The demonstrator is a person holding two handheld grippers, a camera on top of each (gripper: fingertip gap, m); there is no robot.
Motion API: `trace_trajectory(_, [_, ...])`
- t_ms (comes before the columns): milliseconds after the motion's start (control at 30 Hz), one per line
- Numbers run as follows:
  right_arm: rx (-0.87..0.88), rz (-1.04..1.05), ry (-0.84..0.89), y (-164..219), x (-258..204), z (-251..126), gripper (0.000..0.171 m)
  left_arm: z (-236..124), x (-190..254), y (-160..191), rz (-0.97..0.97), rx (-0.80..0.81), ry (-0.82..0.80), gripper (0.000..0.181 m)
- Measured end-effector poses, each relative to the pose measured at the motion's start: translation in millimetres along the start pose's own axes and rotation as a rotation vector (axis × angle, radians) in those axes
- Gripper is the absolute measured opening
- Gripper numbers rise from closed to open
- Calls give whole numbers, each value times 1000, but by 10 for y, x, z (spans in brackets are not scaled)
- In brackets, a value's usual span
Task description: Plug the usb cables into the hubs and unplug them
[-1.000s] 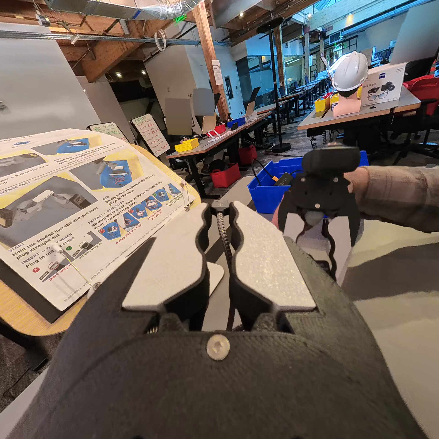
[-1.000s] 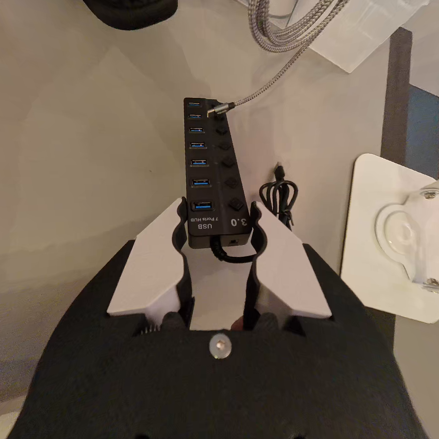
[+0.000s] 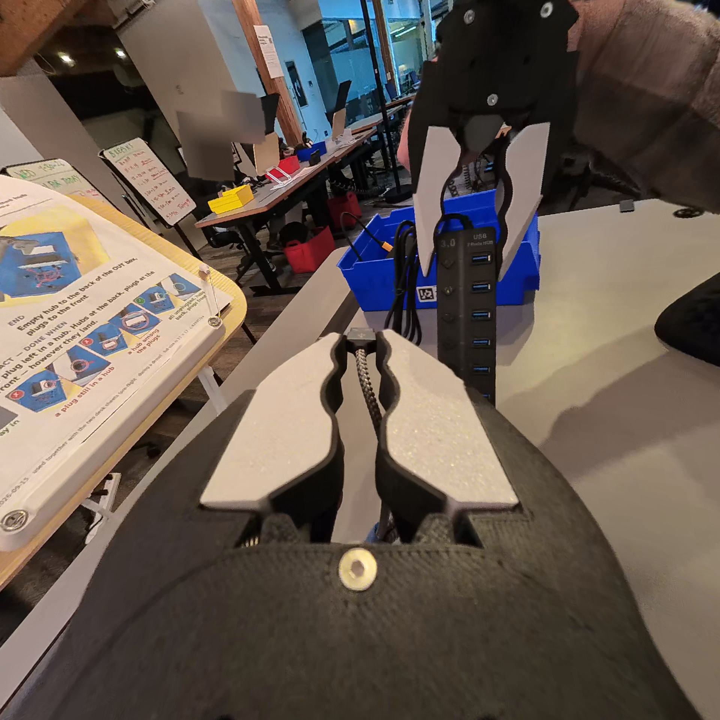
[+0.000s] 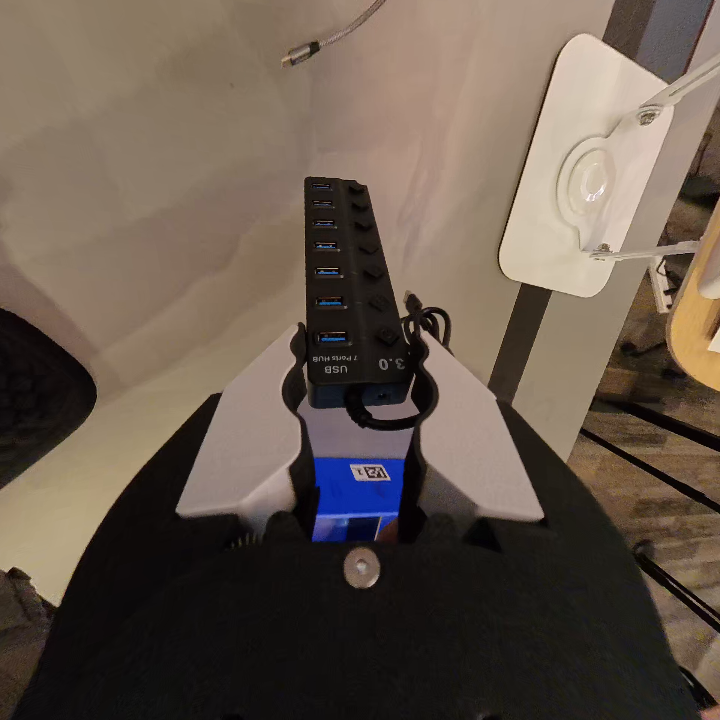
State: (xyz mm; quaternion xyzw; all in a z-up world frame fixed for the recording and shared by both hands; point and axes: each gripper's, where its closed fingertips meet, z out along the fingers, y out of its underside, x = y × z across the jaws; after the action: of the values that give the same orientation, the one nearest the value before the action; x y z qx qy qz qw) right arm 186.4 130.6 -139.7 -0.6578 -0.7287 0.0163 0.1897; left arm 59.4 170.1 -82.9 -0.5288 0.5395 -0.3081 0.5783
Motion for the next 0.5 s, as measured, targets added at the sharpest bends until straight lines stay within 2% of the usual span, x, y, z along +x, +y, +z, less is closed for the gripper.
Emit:
trace_trajectory(167, [108,28,26,-45,24,-10,51,23,71,-14,6,-4,22,14])
trace_trajectory(500, [140,16,71,-141,68,1,50,168,267,73,15,-33,73,14])
